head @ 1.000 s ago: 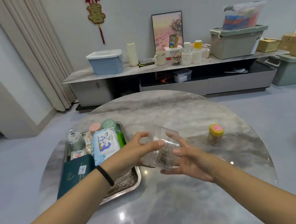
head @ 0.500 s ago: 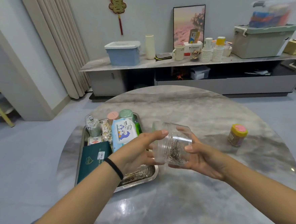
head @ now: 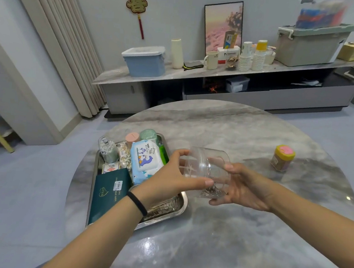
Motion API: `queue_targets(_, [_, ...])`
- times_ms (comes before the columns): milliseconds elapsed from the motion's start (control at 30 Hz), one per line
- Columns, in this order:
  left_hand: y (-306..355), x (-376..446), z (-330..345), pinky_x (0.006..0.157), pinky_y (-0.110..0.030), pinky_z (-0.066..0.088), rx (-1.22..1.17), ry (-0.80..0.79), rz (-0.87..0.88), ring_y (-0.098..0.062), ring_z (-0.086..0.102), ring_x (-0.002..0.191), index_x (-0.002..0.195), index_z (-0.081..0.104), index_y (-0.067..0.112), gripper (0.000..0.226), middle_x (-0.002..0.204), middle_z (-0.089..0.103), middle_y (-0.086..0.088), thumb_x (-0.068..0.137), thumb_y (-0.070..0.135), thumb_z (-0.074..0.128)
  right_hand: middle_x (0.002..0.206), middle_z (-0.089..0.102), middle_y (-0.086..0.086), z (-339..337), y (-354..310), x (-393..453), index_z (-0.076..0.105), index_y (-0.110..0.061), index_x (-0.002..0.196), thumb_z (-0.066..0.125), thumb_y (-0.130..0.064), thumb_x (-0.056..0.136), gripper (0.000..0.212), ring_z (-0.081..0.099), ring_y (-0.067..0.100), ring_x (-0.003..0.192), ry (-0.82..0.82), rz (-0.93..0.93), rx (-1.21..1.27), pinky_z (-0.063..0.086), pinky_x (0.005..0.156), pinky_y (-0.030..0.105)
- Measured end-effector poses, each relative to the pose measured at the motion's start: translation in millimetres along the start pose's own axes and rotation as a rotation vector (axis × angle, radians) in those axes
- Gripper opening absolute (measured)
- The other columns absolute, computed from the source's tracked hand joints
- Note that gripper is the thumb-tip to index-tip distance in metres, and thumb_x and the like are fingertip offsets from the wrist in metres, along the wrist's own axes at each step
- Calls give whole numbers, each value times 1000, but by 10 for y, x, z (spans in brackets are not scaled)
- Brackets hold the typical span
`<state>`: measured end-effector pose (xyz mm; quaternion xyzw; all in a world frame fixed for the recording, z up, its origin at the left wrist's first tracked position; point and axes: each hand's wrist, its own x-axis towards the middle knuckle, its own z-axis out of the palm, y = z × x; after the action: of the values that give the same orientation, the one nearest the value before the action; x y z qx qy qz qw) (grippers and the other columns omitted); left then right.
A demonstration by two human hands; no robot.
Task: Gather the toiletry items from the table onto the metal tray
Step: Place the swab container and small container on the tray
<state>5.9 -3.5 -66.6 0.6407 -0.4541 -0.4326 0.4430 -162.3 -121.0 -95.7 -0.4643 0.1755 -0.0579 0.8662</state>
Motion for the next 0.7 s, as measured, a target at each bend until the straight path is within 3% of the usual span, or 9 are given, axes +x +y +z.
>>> queue_targets(67, [-34, 7, 0, 99, -38, 50, 117, -13, 74, -10, 53, 118, 123, 30, 39, 98, 125, 46, 9, 42, 45, 84, 117, 66, 16, 0, -28, -8, 51, -24, 131, 80, -53, 53, 88, 67, 36, 93, -13, 59, -55, 57, 75, 42])
queue_targets(133, [-59, 6, 5, 102, -35, 47, 276, -27, 150, -7, 47, 123, 126, 26, 43, 100, 127, 41, 10, 47, 44, 86, 102, 70, 17, 9, -42, -10, 61, -16, 120, 59, -70, 64, 77, 70, 35, 80, -1, 150, -128, 58, 72, 38])
queue_targets(200, [-83, 5, 13, 103, -28, 45, 405, -54, 214, -5, 43, 123, 130, 23, 43, 103, 128, 38, 9, 51, 40, 88, 90, 72, 18, -20, -27, -2, 66, -13, 110, 34, -79, 70, 84, 71, 33, 69, 53, 260, -167, 58, 68, 37])
queue_targets(267, [-111, 19, 0, 102, -33, 47, 410, -82, 217, -6, 43, 124, 131, 23, 42, 103, 126, 38, 10, 50, 41, 88, 96, 70, 22, -33, -4, 8, 66, -12, 112, 21, -82, 71, 93, 71, 37, 80, 46, 317, -195, 56, 76, 41])
queue_targets(333, [-116, 40, -20, 98, -38, 51, 325, -74, 167, -10, 46, 122, 128, 28, 42, 100, 124, 40, 13, 46, 44, 86, 110, 67, 21, -11, 4, 16, 62, -18, 121, 22, -81, 74, 88, 64, 41, 103, -6, 288, -135, 50, 91, 50])
queue_targets(433, [-84, 74, -18, 100, -40, 49, 169, -20, 77, -13, 53, 118, 129, 32, 34, 102, 126, 47, 7, 41, 45, 83, 119, 65, 9, 57, -31, 9, 60, -31, 123, 59, -65, 72, 62, 66, 30, 101, -49, 76, -19, 43, 99, 57])
queue_targets(533, [-82, 74, 11, 102, -40, 48, 137, -32, 79, -12, 54, 119, 131, 29, 33, 104, 128, 46, 7, 43, 45, 83, 112, 67, 8, 29, -50, 28, 60, -34, 118, 80, -54, 54, 70, 69, 23, 87, 16, -35, -53, 55, 81, 48])
queue_targets(633, [-122, 43, 27, 103, -38, 48, 223, -79, 102, -9, 51, 122, 129, 25, 43, 101, 127, 40, 19, 46, 46, 84, 100, 69, 12, -17, -81, 43, 55, -26, 124, 66, -61, 66, 69, 69, 24, 74, 94, 92, -116, 57, 60, 36])
queue_targets(700, [-135, 30, 33, 100, -41, 50, 231, -95, 114, -10, 51, 123, 129, 26, 45, 101, 128, 40, 18, 47, 44, 85, 97, 66, 13, -43, -103, 46, 52, -19, 129, 54, -60, 74, 68, 66, 22, 68, 116, 129, -172, 55, 52, 31])
